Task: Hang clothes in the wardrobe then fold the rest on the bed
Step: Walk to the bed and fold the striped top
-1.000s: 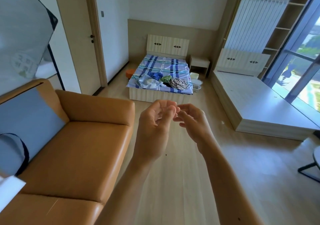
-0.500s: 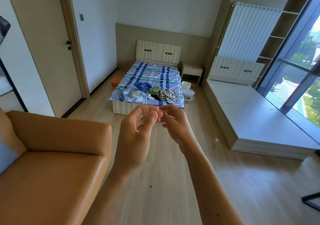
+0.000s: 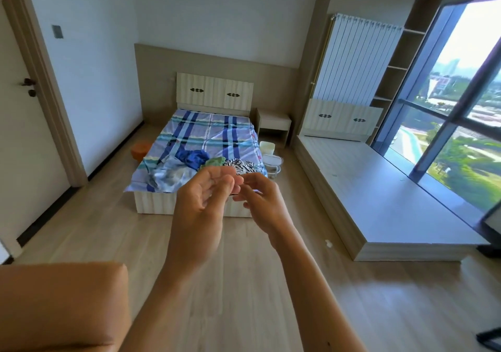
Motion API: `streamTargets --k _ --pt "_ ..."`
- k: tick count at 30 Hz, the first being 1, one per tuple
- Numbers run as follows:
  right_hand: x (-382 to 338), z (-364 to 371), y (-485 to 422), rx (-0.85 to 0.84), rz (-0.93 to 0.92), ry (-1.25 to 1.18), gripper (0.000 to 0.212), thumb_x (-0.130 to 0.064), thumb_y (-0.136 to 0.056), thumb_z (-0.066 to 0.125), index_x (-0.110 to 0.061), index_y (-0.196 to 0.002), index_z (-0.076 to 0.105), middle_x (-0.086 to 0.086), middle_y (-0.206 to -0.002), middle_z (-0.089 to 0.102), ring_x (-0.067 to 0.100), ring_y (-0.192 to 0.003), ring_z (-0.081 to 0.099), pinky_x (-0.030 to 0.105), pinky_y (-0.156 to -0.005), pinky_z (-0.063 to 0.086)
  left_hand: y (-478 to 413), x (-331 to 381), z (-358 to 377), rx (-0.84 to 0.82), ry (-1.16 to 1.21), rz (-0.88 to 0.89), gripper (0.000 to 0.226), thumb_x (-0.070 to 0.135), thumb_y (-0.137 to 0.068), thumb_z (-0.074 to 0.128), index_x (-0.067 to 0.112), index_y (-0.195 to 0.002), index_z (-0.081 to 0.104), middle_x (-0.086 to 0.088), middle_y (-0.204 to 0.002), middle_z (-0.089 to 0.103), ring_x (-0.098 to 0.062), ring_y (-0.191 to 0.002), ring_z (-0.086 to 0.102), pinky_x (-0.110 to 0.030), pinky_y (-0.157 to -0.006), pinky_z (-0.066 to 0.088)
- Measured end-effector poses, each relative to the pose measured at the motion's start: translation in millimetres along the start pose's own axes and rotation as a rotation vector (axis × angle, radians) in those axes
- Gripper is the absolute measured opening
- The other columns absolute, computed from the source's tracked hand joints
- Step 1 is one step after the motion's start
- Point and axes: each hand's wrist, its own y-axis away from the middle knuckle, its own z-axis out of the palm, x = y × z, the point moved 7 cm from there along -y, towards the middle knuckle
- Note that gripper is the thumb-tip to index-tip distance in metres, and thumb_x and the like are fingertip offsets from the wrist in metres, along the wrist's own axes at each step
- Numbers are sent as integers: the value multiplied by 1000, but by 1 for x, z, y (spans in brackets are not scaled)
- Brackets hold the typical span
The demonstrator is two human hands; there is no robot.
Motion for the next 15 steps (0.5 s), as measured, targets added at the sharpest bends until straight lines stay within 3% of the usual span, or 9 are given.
streamTargets --k 6,15 --pt "14 10 -121 49 -21 4 18 -21 -95 63 -10 -109 68 7 -97 74 5 -76 69 16 -65 48 -111 -51 7 -46 19 -17 31 41 -90 49 23 -106 69 8 -98 76 -12 -99 72 -17 -81 55" --pt "64 28 -323 71 -59 21 17 -27 -92 63 -15 -103 69 0 -89 73 9 -80 69 40 -79 59 -292 -146 25 -65 66 8 27 34 -91 51 19 -104 69 6 -96 77 -11 -94 73 -16 -79 54"
